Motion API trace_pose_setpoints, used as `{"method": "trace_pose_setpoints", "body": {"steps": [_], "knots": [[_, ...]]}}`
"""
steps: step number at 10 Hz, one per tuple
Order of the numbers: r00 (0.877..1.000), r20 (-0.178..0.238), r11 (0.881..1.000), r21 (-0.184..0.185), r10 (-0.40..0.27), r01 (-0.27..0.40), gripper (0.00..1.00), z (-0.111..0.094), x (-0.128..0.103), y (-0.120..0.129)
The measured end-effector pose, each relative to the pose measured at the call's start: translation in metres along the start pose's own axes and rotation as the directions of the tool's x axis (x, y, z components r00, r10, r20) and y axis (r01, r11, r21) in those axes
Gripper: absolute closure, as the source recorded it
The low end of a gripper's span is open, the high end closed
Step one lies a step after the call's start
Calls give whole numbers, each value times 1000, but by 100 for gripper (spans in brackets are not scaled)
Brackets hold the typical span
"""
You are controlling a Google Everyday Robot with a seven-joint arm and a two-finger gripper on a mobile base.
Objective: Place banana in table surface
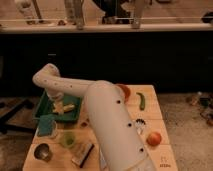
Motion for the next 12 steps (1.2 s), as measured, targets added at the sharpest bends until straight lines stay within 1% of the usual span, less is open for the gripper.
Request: {"method": "trace_pose_setpoints", "body": {"steps": [3, 6, 8, 9, 10, 12], "knots": [[1000, 10, 999, -30, 29, -29, 20, 11, 4, 0], [999, 27, 998, -56, 38, -37, 20, 18, 7, 1], [998, 56, 996, -79, 41, -37, 20, 21, 10, 1], [996, 82, 995, -91, 40, -33, 20, 23, 12, 1], [993, 115, 994, -103, 35, -23, 20, 24, 13, 0], [988, 150, 993, -118, 21, -3, 20, 26, 13, -1]]}}
